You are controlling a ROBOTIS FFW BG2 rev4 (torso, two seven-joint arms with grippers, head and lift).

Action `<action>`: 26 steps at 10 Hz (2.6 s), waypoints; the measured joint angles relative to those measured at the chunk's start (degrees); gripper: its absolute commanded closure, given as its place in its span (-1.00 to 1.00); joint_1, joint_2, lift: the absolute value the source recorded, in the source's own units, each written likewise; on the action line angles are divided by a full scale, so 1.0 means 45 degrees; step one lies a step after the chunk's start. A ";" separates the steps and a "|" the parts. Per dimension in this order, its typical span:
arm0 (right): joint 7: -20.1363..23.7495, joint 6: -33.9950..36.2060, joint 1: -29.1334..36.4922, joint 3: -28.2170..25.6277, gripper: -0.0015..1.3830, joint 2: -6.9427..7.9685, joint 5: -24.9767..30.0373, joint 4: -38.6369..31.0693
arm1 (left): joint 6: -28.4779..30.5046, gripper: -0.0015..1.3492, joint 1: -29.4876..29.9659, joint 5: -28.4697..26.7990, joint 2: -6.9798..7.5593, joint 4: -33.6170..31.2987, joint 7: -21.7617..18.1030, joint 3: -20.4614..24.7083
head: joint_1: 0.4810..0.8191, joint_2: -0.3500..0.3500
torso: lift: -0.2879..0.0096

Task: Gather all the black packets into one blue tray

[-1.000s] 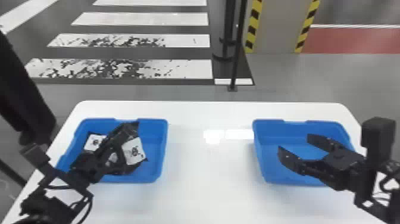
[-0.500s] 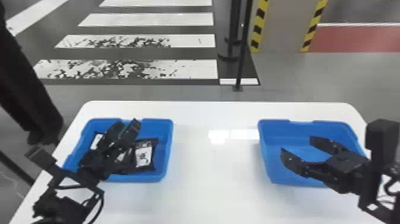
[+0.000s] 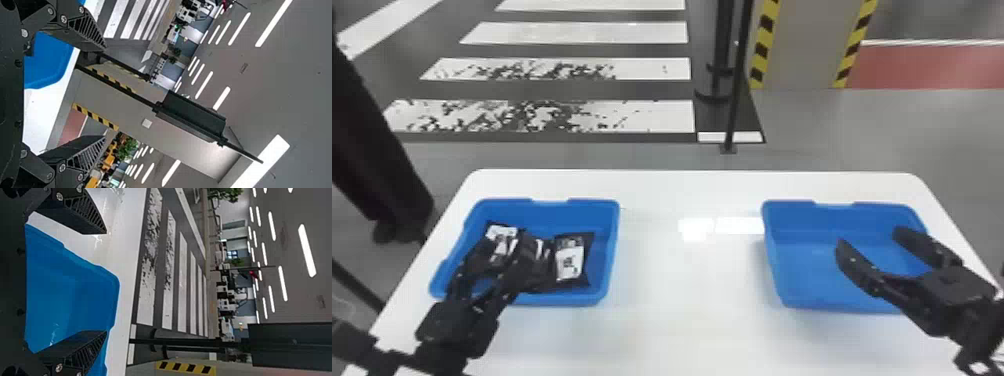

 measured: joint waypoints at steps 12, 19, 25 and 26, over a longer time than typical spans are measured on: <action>-0.3500 -0.8398 0.5609 -0.0281 -0.82 0.0827 -0.1456 -0.0440 | -0.0920 -0.61 0.4695 -0.3497 -0.1069 -0.3414 0.1509 0.0565 | 0.27 -0.23 | 0.20; -0.3659 -0.7547 0.5940 -0.0282 -0.82 0.0827 -0.1214 -0.1031 | 0.0334 -0.61 0.5223 -0.4182 -0.1069 -0.4370 0.2032 0.0705 | 0.27 -0.21 | 0.20; -0.3738 -0.7497 0.5943 -0.0282 -0.82 0.0827 -0.1334 -0.1072 | 0.0570 -0.61 0.5178 -0.4151 -0.1069 -0.4386 0.2032 0.0685 | 0.27 -0.23 | 0.20; -0.3738 -0.7495 0.5944 -0.0282 -0.82 0.0827 -0.1336 -0.1072 | 0.0590 -0.61 0.5164 -0.4148 -0.1069 -0.4386 0.2032 0.0670 | 0.27 -0.23 | 0.20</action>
